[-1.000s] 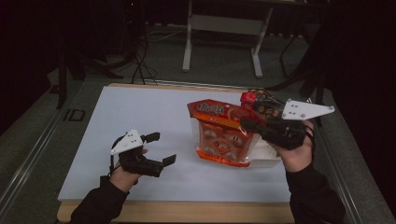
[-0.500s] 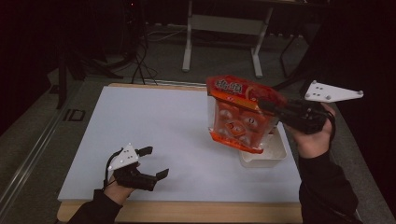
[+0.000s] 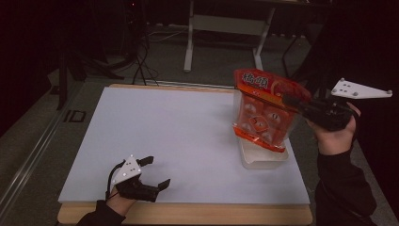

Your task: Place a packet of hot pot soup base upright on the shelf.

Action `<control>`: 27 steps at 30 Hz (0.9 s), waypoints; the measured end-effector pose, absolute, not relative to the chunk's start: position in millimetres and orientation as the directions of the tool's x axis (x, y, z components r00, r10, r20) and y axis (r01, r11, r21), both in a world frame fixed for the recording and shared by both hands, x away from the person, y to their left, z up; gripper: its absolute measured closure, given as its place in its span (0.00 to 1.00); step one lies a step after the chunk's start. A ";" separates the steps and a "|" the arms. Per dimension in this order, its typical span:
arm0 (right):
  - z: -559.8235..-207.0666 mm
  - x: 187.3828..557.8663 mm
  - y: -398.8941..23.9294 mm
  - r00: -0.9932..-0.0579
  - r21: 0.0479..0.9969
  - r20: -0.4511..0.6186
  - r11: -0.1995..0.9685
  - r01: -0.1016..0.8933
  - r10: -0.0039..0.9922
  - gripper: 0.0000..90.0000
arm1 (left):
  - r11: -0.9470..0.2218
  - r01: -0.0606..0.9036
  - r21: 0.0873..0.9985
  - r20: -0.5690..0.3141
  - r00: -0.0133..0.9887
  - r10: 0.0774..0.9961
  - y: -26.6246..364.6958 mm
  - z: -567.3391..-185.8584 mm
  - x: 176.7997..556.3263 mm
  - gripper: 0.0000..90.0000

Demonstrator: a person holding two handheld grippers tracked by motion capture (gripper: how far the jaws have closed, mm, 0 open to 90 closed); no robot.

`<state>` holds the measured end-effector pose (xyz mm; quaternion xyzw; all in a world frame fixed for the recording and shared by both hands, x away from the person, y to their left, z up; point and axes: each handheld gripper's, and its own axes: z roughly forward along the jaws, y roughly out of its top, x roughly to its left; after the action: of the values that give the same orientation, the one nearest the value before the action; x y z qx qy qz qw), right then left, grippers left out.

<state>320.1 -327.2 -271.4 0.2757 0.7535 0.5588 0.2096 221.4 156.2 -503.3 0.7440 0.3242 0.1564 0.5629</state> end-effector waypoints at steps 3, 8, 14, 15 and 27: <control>-278.1 322.6 -332.7 -0.751 0.955 0.003 0.222 0.199 0.660 1.00 | -0.152 0.310 0.939 -0.137 0.738 0.660 156.4 -504.5 221.5 0.02; -290.8 326.2 -339.5 -0.739 0.948 0.020 0.221 0.227 0.673 1.00 | -0.147 0.317 0.937 -0.142 0.730 0.668 157.4 -506.8 223.2 0.02; -308.4 331.3 -346.1 -0.730 0.941 0.049 0.214 0.263 0.682 1.00 | -0.151 0.321 0.935 -0.142 0.728 0.670 157.3 -508.4 223.9 0.02; -311.4 332.4 -346.7 -0.728 0.939 0.053 0.214 0.269 0.683 1.00 | -0.151 0.322 0.935 -0.143 0.729 0.670 157.3 -508.7 224.1 0.02; -334.9 340.9 -351.6 -0.714 0.922 0.093 0.211 0.326 0.694 1.00 | -0.153 0.331 0.931 -0.147 0.725 0.673 158.1 -511.9 226.2 0.02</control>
<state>340.9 -351.6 -334.9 0.3362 0.7586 0.5304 0.1737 226.2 158.1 -511.9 0.7436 0.3373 0.1537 0.5565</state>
